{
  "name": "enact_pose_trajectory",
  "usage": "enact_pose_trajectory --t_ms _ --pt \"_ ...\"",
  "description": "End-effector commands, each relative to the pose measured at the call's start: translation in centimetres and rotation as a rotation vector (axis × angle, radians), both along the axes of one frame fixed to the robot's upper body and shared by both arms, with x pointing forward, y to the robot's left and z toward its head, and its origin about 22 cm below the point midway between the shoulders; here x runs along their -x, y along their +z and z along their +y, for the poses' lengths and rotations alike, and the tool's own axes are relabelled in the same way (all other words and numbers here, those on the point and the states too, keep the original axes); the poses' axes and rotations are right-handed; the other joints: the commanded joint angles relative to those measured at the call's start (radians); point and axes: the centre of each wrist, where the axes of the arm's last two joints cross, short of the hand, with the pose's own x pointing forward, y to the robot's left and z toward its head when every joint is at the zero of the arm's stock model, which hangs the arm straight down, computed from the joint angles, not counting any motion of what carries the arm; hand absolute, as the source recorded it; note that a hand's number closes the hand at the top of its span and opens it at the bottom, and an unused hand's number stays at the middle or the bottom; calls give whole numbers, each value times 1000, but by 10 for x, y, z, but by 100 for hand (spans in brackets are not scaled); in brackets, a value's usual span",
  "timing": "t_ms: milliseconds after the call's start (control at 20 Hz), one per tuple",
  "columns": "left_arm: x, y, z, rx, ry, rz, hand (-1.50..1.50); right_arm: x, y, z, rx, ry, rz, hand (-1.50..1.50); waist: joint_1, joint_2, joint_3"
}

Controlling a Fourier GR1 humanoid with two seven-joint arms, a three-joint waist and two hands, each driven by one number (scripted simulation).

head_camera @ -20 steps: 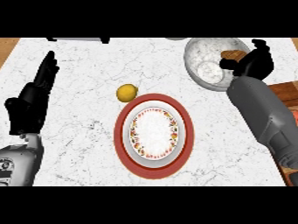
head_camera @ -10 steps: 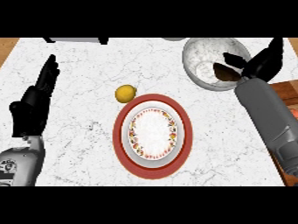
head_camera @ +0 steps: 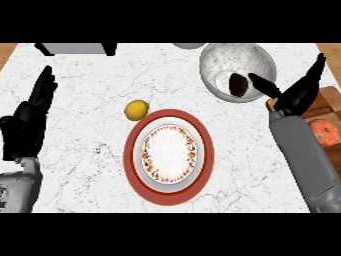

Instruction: Pick the croissant from the plate and place it in the bowl

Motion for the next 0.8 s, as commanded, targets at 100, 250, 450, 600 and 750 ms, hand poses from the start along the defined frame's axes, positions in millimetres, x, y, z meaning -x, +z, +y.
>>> enact_pose_trajectory --t_ms 100,250,450,600,750 --pt "14 -9 4 4 2 19 0 53 -15 16 -46 93 -71 -150 -9 -5 -1" --pt "5 8 4 20 15 6 0 89 -24 6 -36 148 -85 -150 -10 -4 -1" --pt "9 4 -10 -5 8 9 0 115 -22 26 -36 180 -79 -150 -7 -3 -1" --pt "4 -8 2 2 -1 14 0 132 -26 12 -12 174 -75 -150 -4 -2 -1" --pt "10 -6 -4 3 -6 17 0 130 -46 36 -27 179 -93 -150 1 0 0"
